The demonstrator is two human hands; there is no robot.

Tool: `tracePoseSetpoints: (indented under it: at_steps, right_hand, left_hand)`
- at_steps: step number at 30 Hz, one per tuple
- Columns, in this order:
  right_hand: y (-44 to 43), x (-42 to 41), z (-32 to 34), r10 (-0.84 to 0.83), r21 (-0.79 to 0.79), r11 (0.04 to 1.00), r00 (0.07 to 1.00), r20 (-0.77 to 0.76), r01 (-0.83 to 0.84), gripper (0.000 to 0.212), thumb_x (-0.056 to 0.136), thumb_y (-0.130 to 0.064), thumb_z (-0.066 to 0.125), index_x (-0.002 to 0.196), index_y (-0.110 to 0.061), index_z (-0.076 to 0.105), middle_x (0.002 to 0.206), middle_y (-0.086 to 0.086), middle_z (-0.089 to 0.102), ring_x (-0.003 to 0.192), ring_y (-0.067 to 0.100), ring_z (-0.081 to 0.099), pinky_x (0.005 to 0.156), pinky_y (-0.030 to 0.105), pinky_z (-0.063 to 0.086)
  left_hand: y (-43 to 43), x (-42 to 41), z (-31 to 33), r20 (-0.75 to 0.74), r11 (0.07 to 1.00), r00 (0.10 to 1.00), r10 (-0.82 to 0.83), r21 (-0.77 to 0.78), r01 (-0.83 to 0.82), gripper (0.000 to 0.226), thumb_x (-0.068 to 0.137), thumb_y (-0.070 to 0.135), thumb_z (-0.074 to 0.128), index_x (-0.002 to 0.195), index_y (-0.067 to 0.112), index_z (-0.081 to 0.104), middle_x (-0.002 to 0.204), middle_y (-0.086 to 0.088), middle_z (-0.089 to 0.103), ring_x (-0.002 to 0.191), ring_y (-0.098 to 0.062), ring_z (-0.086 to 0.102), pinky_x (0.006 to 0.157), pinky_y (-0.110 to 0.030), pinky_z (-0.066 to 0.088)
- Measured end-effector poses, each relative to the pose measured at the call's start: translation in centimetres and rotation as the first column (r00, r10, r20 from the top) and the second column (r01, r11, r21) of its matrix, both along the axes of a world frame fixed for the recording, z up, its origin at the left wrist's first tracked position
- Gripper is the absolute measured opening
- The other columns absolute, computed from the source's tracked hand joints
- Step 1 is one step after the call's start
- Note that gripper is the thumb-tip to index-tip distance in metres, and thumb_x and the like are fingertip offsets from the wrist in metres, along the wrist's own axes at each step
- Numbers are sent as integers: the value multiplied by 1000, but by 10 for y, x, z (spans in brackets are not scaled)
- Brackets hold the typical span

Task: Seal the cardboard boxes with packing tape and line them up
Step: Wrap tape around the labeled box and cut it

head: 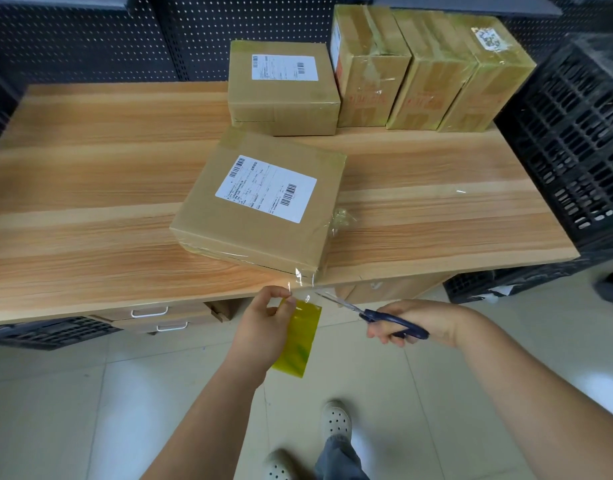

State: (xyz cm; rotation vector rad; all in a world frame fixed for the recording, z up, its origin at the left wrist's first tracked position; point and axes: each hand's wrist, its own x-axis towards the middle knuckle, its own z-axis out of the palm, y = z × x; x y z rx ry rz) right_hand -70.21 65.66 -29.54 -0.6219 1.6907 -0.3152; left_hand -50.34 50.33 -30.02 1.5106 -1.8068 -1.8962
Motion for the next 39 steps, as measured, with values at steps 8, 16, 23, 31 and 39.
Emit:
tracePoseSetpoints:
  at_steps: [8, 16, 23, 31, 39]
  right_hand:
    - [-31, 15, -5, -10, -40, 999, 997, 80, 13, 35, 84, -48, 66, 99, -16, 66, 78, -4, 57, 66, 10, 47, 57, 24, 28]
    - [-35, 12, 4, -26, -62, 998, 998, -53, 23, 39, 81, -52, 72, 91, -15, 75, 72, -4, 63, 57, 11, 49, 64, 22, 41]
    - [-34, 12, 12, -90, -76, 993, 994, -62, 86, 17, 78, -40, 79, 64, -30, 76, 62, -4, 61, 54, 14, 44, 54, 20, 38]
    - [-22, 1, 19, -72, -74, 995, 989, -129, 63, 27, 76, -36, 79, 52, -26, 71, 84, 13, 73, 53, 16, 43, 52, 21, 37]
    - [-27, 5, 42, 321, 103, 947, 885, -338, -304, 54, 68, -65, 76, 80, -20, 49, 78, -6, 50, 68, 12, 46, 60, 29, 31]
  left_hand:
    - [1, -2, -3, 0, 999, 1000, 30, 28, -30, 2, 95, 31, 60, 93, 30, 58, 86, 3, 62, 69, -16, 52, 62, -27, 41]
    - [-1, -4, -9, 32, 999, 999, 44, -17, -43, 7, 95, 28, 57, 89, 30, 59, 82, 0, 59, 70, -19, 50, 66, -29, 41]
    - [-2, -12, -5, 115, 989, 988, 101, -118, -88, 17, 97, 32, 54, 90, 17, 61, 73, -2, 51, 61, -18, 42, 58, -28, 33]
    - [-14, -5, -4, 172, 967, 968, 183, -207, -146, 14, 97, 25, 52, 90, 15, 59, 76, -1, 57, 59, -15, 45, 53, -25, 33]
    - [-20, 0, 0, 160, 989, 986, -49, -129, 70, 14, 95, 30, 53, 85, 31, 63, 96, 0, 65, 76, -16, 54, 62, -27, 42]
